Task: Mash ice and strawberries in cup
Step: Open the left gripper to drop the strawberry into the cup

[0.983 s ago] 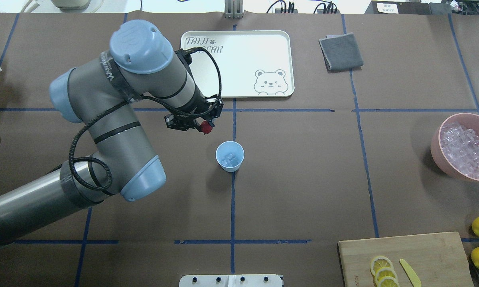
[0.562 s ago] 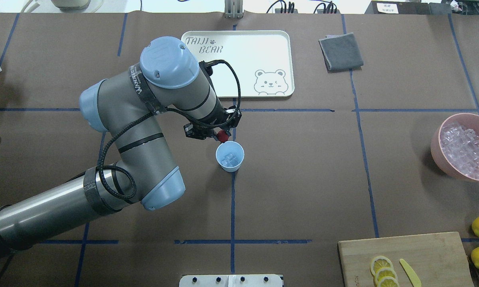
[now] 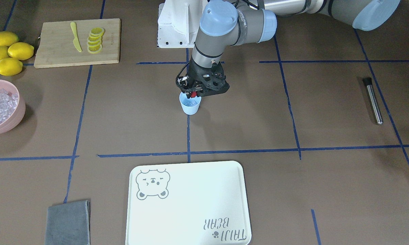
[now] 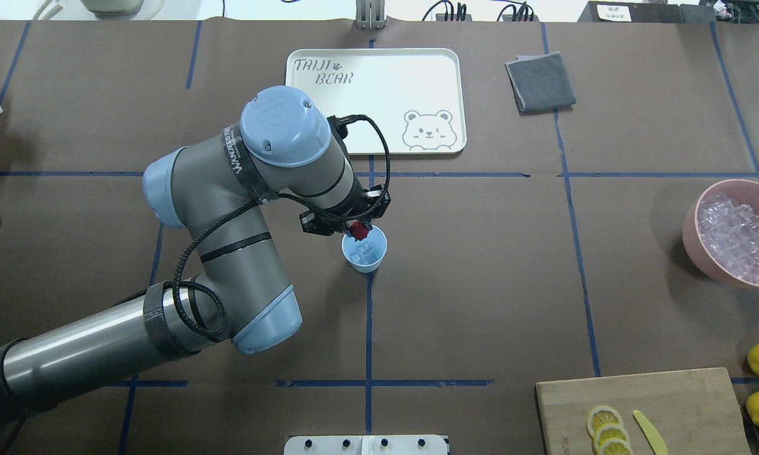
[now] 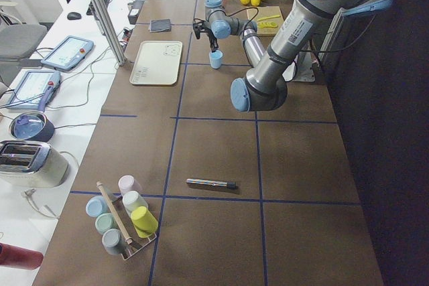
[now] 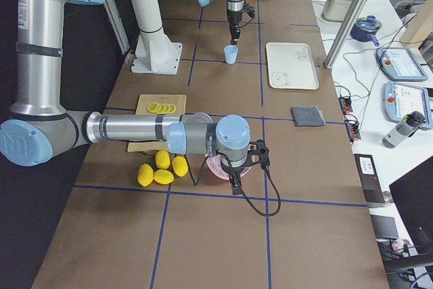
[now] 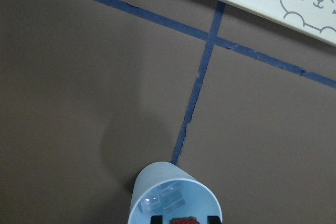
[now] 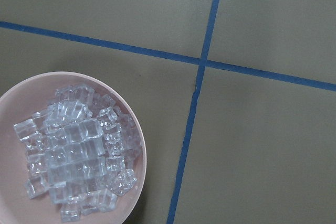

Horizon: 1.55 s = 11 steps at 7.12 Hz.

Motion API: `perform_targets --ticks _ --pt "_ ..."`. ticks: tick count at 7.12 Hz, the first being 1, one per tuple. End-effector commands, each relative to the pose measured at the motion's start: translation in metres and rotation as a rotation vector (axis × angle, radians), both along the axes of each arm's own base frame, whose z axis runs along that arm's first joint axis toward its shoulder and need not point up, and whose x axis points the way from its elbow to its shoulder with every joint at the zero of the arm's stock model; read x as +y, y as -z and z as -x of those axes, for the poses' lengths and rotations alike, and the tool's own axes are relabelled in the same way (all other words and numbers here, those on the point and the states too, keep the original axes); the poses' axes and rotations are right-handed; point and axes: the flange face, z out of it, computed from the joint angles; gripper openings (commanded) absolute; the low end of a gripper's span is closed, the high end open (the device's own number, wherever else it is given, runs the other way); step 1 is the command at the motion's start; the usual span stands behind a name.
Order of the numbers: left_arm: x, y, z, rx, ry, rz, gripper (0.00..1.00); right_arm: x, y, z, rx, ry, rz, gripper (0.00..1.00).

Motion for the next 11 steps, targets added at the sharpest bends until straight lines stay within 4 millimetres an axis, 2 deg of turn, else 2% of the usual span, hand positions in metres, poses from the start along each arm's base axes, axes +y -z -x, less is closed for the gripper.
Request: perform_targets --ticks 1,2,6,7,9,11 --pt "0.001 0.000 -0.001 0.000 -0.007 -0.008 0.51 0.000 0.000 0.000 0.000 0.000 0.001 0.99" --pt "0.001 0.000 0.000 0.001 -0.006 -0.008 0.99 0.000 -0.001 0.000 0.000 0.000 0.002 0.99" --pt "0.003 0.001 0.004 0.005 -0.003 -0.013 1.00 0.000 0.000 0.000 0.000 -0.001 0.000 0.99" --pt "0.004 -0.004 0.017 0.008 0.003 -0.017 1.00 0.000 0.000 0.000 0.000 -0.001 0.002 0.99" --pt "0.003 -0.059 0.088 -0.062 -0.069 -0.171 1.00 0.003 -0.006 0.000 0.009 0.000 0.006 0.99" --pt "-0.037 -0.118 0.174 -0.159 -0.155 -0.246 1.00 0.005 -0.009 0.000 0.007 -0.004 0.010 0.99"
